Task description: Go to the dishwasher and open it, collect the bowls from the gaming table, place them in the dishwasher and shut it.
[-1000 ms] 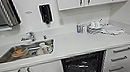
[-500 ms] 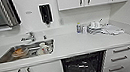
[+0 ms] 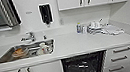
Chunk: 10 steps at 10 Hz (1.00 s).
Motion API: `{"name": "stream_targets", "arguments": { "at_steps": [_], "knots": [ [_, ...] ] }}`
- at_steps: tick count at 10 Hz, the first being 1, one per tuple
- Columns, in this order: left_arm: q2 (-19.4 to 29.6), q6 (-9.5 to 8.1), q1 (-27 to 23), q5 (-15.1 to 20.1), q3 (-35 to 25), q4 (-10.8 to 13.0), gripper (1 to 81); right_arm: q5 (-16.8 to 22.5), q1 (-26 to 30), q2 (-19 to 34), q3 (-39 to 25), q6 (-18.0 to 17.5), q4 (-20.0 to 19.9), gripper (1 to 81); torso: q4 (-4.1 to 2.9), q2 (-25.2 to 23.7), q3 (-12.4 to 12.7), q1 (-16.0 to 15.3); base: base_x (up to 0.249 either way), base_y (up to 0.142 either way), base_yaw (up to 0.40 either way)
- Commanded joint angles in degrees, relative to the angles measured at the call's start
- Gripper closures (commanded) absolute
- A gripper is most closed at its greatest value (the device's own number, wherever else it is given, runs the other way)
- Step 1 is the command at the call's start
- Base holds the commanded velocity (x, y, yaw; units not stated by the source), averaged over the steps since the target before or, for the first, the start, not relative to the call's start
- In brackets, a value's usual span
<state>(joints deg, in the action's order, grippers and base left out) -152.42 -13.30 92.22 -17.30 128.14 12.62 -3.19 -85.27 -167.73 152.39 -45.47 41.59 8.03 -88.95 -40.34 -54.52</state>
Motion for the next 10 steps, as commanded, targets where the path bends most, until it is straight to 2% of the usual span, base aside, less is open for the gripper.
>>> {"name": "stream_targets", "arguments": {
  "at_steps": [1, 3, 4, 5, 7, 10],
  "knots": [
    [-1.66, 0.12, -1.29, 3.32, 3.61, -0.14, 1.0, 2.4, 1.55, 0.18, 1.67, 0.3, 1.38, 1.0, 0.0, 0.0, 0.0, 0.0, 0.0, 0.0, 0.0],
    [-2.02, 0.12, -1.21, 3.59, 4.14, -1.81, 1.0, 3.37, 1.46, -1.23, 2.37, 0.12, 1.03, 1.0, 0.0, 0.0, 0.0, 0.0, 0.0, 0.0, 0.0],
    [-2.02, 0.12, -1.21, 3.59, 4.14, -1.72, 1.0, 3.37, 1.63, -2.02, 4.13, -0.32, 0.86, 1.0, 0.0, 0.0, 0.0, 0.0, 0.0, 0.0, 0.0],
    [-2.19, 0.12, -1.21, 3.59, 4.14, -1.72, 1.0, 3.37, 1.46, -2.89, 5.61, -0.32, 0.68, 1.0, 0.0, 5.73, 0.02, 3.69, 0.0, 0.0, 0.0],
    [-3.24, 0.2, -1.21, 3.85, 5.36, -1.46, 1.0, 3.55, 1.55, -4.3, 7.64, -0.23, 0.59, 1.0, 0.0, 6.23, 0.02, 4.06, 0.0, 0.0, 0.0],
    [-9.82, 0.29, -1.38, 6.04, 16.24, -0.93, 1.0, 3.63, 1.37, -4.92, 8.26, -0.41, 0.51, 1.0, 0.0, 11.48, 0.02, 7.45, 0.0, 0.0, 0.0]
  ]
}}
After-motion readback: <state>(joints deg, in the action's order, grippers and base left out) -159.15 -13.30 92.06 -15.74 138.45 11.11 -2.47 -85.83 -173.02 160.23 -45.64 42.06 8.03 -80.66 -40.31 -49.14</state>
